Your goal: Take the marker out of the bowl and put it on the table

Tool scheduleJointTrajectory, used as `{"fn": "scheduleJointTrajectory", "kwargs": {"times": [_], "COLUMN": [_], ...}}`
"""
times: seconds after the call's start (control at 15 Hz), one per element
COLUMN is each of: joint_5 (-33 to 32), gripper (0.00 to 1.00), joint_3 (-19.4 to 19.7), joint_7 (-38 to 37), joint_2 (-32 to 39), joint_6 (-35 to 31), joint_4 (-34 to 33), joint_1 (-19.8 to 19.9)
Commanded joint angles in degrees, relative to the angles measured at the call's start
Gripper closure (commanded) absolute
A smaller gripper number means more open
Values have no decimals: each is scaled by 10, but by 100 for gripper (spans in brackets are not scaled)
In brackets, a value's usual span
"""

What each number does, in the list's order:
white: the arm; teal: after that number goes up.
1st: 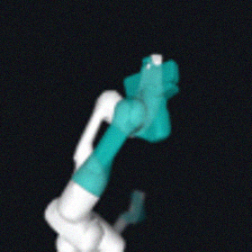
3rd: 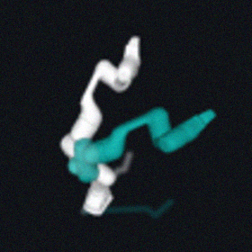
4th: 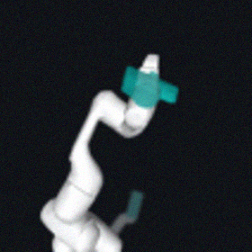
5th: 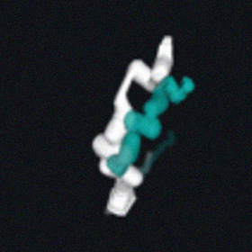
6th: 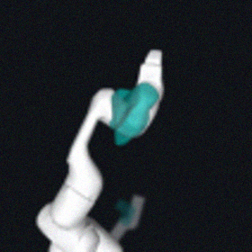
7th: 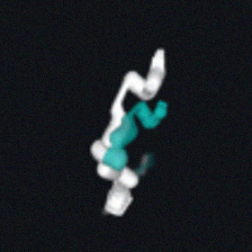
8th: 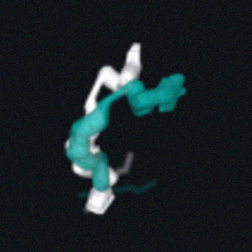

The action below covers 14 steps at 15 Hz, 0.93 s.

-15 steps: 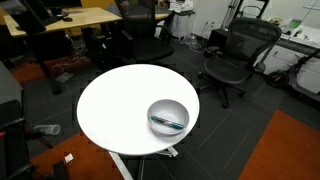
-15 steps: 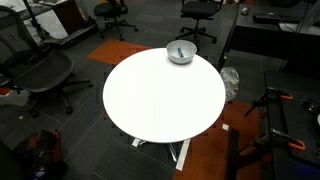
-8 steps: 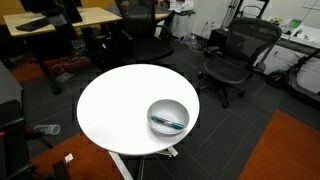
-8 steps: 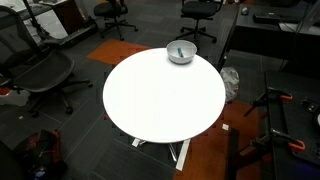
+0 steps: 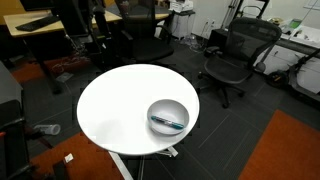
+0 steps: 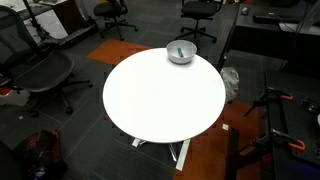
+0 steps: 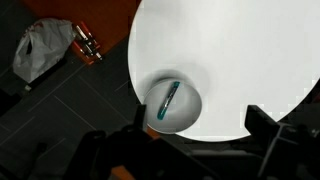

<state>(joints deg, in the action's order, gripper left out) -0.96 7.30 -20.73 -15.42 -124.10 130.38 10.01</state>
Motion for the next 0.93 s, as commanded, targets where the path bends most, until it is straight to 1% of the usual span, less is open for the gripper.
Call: {"fn": "scheduleJointTrajectory", "kwargs": {"times": [0.0, 0.27, 0.47, 0.6, 0.87], "joint_5": [8, 8, 14, 17, 46], "gripper": [0, 0, 0, 0, 0], "joint_3": [-12, -6, 4, 12, 22], "joint_7": [-70, -131, -153, -164, -149], "joint_2": [54, 113, 159, 189, 248], "joint_6": [-32, -63, -68, -66, -68], "joint_4": [-29, -58, -90, -113, -152], "joint_1": [7, 6, 4, 2, 0]}}
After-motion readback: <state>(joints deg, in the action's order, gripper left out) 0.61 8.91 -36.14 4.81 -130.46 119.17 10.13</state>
